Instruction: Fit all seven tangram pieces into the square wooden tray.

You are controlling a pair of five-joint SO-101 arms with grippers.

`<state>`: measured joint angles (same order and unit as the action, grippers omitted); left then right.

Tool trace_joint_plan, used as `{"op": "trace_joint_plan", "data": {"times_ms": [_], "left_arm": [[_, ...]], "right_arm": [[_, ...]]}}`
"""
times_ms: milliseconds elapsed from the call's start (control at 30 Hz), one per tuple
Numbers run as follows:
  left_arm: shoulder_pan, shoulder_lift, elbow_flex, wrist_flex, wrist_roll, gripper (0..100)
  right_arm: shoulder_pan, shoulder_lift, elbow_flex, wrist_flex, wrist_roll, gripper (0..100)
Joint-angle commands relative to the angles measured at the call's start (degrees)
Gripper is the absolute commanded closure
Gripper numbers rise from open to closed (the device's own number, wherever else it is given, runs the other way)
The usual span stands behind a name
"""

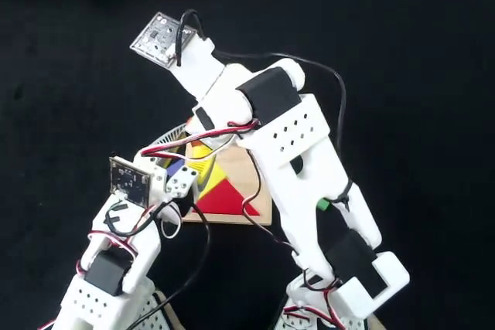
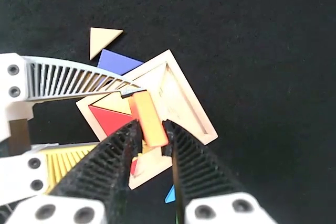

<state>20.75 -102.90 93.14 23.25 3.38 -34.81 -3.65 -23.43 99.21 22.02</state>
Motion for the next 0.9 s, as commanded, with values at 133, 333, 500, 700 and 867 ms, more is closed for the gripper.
{"op": "trace_joint_plan", "data": {"times_ms": [133, 333, 500, 700, 867], "left_arm": [[-1.27, -1.05, -1.89, 2.99, 3.87, 84], [-1.19, -1.05, -3.21, 5.89, 3.87, 84], [-2.24, -1.05, -5.76, 11.43, 3.78, 84], [-9.8, -0.53, -16.66, 29.19, 3.78, 84], [-12.44, -0.44, -19.03, 39.03, -1.41, 84]], "right_arm": [[7.3, 0.13, -5.41, 1.23, 0.0, 98.7], [9.67, -0.04, -6.02, 0.44, 0.0, 98.7], [9.58, 0.04, -4.26, 0.88, 1.67, 98.7], [12.22, -0.48, 3.47, 0.26, 14.59, 98.7], [13.98, -2.42, 8.4, -1.67, 18.46, 98.8]]}}
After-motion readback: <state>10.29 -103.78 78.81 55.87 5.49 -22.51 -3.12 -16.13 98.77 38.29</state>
